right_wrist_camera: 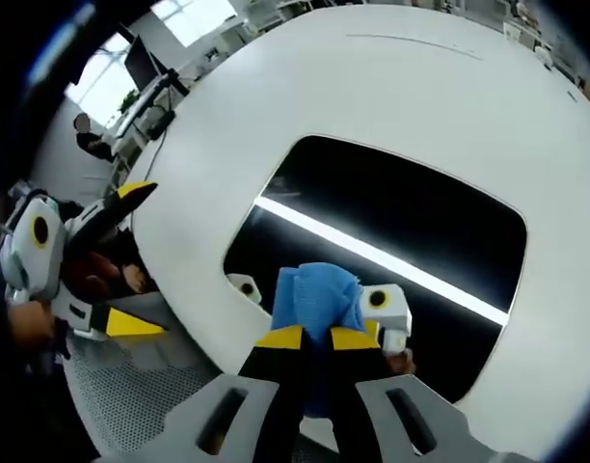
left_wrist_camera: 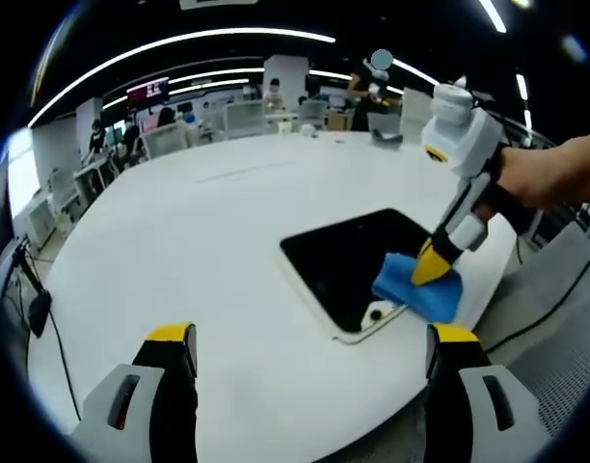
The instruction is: Wipe the mirror surface with the cleaning cloth until all visible marks leave the cleaned area.
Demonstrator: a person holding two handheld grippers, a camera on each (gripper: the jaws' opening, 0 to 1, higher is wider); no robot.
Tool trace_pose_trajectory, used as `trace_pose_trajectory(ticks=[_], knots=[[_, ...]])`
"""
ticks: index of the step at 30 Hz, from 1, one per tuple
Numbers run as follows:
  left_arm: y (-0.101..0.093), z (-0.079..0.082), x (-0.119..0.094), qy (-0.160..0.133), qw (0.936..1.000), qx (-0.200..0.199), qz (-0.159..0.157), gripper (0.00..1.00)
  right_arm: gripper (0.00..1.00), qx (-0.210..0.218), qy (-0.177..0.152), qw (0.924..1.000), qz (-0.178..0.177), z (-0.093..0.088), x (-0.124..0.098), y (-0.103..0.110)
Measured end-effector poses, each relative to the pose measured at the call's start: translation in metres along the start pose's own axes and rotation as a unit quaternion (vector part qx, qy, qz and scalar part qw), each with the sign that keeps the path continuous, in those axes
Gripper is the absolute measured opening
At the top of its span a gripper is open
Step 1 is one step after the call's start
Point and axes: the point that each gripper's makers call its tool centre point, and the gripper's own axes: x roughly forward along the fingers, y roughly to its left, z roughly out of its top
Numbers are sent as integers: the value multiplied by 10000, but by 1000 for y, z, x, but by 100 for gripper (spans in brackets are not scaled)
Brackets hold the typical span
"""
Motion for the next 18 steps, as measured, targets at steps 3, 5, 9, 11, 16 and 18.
trace_pose_trajectory(ticks=[3,5,9,11,16,18], knots=[[-2,0,0,13,10000,44,-37,99,3,43,-2,10000,16,-1,-1,-4],[-2,0,0,10,10000,34,-40,99,3,55,-4,10000,2,-2,-2,-4],[-2,0,0,7,10000,8,-47,99,3,51,-7,10000,-16,-2,-2,-4],[-3,0,0,5,10000,13,-58,99,3,53,-10,10000,-27,-2,-2,-4],[-4,-1,0,31,10000,13,-72,99,2,-8,51,9999,-128,1,-1,-6],[-4,-1,0,37,10000,12,-79,99,2,-11,61,9999,-146,3,-1,-8]])
